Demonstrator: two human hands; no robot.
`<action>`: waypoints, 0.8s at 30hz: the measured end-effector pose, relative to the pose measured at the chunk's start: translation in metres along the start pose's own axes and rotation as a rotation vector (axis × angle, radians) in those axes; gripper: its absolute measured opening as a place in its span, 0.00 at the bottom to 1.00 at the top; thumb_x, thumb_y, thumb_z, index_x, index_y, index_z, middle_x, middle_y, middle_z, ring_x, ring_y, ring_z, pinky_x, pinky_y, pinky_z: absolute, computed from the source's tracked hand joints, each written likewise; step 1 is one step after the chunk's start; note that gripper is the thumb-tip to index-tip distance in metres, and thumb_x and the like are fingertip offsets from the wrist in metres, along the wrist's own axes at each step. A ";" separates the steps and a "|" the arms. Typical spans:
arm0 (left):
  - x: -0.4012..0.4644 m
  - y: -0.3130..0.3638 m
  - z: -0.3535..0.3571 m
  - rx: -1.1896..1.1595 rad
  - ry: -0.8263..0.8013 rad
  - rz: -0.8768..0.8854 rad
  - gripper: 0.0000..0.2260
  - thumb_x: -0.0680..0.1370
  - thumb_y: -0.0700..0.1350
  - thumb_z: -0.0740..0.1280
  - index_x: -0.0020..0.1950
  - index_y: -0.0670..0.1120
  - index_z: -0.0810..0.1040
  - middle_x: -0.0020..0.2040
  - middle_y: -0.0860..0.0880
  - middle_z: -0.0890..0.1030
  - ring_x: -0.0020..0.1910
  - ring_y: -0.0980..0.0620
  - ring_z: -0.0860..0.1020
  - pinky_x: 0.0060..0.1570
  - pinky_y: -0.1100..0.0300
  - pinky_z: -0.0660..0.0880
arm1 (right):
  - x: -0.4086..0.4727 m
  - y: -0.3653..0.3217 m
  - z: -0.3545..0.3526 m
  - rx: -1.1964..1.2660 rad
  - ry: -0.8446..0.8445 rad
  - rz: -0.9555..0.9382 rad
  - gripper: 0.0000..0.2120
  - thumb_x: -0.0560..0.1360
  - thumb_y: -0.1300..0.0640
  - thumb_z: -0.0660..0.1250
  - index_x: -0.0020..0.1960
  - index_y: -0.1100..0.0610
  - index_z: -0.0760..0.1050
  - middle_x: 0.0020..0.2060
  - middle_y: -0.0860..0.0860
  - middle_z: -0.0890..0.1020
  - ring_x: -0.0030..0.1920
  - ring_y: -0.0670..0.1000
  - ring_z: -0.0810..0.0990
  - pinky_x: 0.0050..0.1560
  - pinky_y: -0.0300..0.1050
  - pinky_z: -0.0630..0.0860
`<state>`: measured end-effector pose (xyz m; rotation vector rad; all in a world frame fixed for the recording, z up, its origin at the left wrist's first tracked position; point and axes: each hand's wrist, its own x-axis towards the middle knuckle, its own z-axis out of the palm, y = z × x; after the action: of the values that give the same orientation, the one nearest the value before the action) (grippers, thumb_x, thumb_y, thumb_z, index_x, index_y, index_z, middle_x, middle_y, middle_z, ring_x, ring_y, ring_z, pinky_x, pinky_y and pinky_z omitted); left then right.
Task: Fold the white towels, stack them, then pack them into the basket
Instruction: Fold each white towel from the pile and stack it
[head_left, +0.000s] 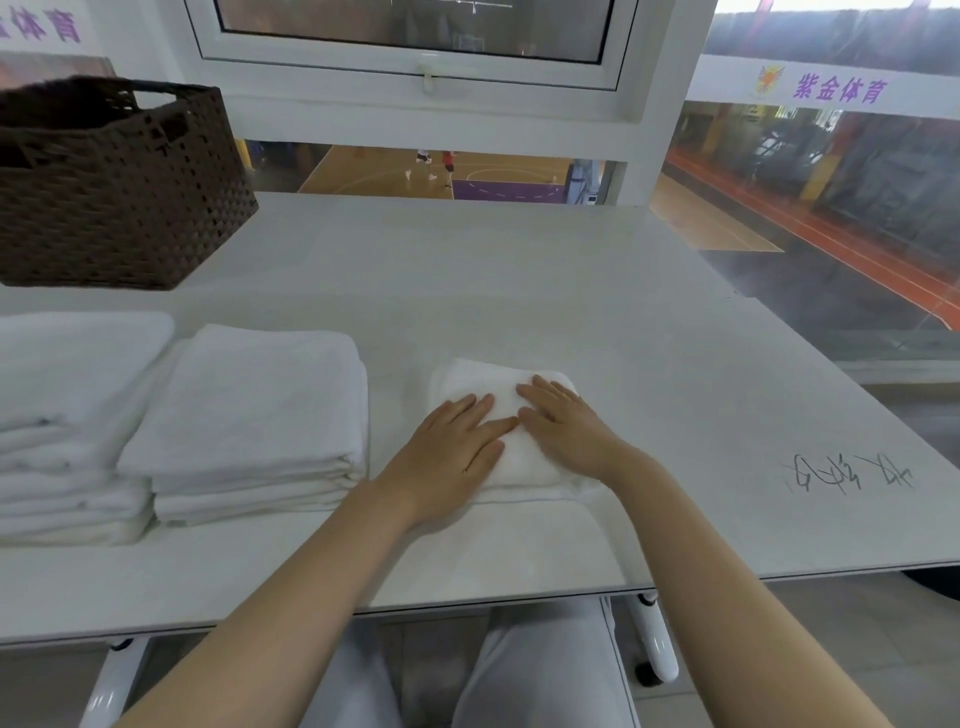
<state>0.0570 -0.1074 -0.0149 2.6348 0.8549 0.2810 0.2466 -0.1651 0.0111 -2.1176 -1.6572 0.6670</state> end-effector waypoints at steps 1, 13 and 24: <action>-0.001 0.000 0.001 -0.005 0.002 -0.007 0.28 0.80 0.62 0.41 0.78 0.57 0.60 0.81 0.51 0.53 0.79 0.53 0.47 0.76 0.59 0.40 | -0.003 0.004 -0.003 0.127 -0.018 -0.006 0.21 0.84 0.52 0.54 0.77 0.47 0.63 0.79 0.46 0.55 0.79 0.46 0.50 0.77 0.46 0.46; -0.020 0.010 -0.017 -0.154 0.265 -0.424 0.20 0.81 0.56 0.58 0.72 0.49 0.66 0.73 0.46 0.63 0.71 0.46 0.66 0.66 0.53 0.67 | -0.051 0.017 0.012 0.123 0.321 0.198 0.21 0.80 0.43 0.58 0.72 0.46 0.66 0.61 0.52 0.74 0.61 0.54 0.73 0.58 0.47 0.68; -0.026 0.021 -0.039 -0.055 -0.103 -0.529 0.38 0.74 0.68 0.63 0.75 0.49 0.55 0.55 0.49 0.78 0.52 0.47 0.78 0.50 0.53 0.76 | -0.070 0.006 0.003 0.048 0.093 0.265 0.33 0.77 0.35 0.60 0.76 0.47 0.57 0.66 0.54 0.72 0.60 0.55 0.74 0.53 0.46 0.66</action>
<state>0.0361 -0.1286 0.0274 2.2426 1.4316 0.0275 0.2364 -0.2342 0.0149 -2.3183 -1.3117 0.6667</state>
